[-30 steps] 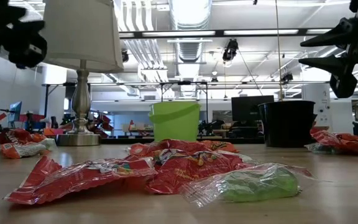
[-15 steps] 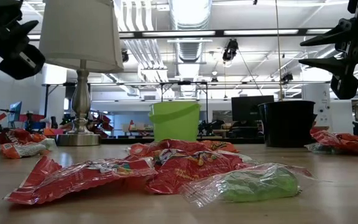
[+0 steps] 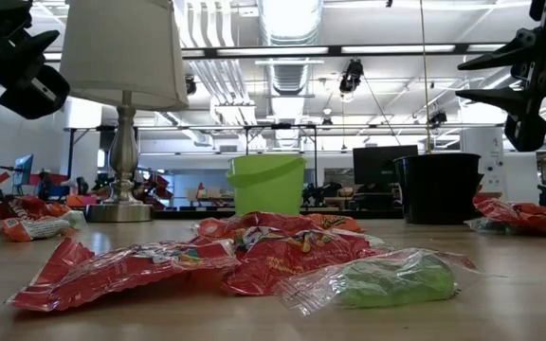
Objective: Sort candy
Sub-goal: Put the orange candy into the black bucket
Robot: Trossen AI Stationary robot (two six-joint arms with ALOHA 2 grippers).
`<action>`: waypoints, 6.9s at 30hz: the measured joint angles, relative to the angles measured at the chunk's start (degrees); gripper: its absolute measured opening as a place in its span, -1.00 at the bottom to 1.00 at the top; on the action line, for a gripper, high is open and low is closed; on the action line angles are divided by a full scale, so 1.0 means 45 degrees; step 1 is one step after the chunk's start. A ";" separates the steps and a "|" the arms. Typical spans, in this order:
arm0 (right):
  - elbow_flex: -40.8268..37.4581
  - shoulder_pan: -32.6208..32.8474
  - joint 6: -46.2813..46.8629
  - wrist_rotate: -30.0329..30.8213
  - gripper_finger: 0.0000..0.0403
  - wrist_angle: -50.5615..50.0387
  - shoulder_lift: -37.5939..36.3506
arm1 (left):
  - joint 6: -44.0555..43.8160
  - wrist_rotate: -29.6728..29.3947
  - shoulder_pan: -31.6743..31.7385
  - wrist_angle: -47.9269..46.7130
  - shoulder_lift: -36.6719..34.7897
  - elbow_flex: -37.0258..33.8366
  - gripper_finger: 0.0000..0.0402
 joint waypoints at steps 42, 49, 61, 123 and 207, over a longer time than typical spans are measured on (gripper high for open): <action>0.0000 0.0002 -0.0364 -0.0015 -0.28 -0.0272 0.0010 | 0.1497 0.0089 -0.0003 0.0015 0.0092 0.0000 -0.43; 0.0000 0.0001 -0.0348 -0.0019 -0.28 -0.0272 0.0010 | 0.1294 -0.0369 0.0001 0.0020 0.0400 0.0000 -0.43; 0.0000 0.0002 -0.0325 -0.0024 -0.28 -0.0272 0.0010 | 0.1768 -0.1870 0.0001 0.1185 0.0957 0.0000 -0.43; 0.0000 0.0004 0.0286 -0.0151 -0.28 0.0083 0.0000 | 0.2125 -0.4010 0.0060 0.3089 0.1430 0.0602 -0.43; 1.6456 -0.2056 -0.6725 -0.4051 -0.28 -1.3712 1.3267 | -0.4468 -0.6057 0.0060 -1.1009 0.9588 1.2727 -0.43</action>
